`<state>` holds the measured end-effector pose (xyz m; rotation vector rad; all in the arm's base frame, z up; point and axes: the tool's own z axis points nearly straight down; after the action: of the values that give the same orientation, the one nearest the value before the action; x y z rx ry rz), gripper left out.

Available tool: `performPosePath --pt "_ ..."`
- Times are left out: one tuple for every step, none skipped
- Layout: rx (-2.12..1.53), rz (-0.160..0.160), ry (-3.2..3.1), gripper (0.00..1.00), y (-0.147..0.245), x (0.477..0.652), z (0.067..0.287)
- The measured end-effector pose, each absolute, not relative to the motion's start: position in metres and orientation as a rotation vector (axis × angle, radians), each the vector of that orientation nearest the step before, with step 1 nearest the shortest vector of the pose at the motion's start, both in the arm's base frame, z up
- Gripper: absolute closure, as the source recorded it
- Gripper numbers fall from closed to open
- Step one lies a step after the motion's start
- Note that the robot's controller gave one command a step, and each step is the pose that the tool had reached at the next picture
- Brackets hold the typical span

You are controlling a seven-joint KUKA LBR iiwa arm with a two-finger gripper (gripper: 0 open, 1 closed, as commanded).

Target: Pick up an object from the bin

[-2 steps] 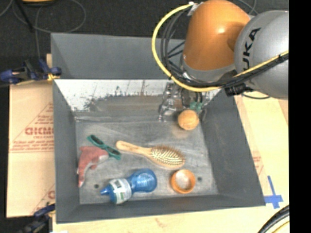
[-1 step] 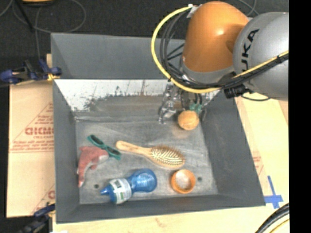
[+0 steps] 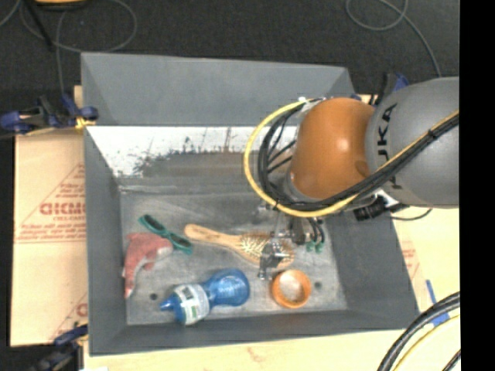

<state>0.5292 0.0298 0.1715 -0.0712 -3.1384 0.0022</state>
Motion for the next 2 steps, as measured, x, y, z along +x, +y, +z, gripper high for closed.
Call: performPosePath --pt "-0.072 0.001 -3.144 0.0 0.03 0.531 0.173" --pt "-0.084 -0.006 -3.143 1.0 0.001 0.578 0.076"
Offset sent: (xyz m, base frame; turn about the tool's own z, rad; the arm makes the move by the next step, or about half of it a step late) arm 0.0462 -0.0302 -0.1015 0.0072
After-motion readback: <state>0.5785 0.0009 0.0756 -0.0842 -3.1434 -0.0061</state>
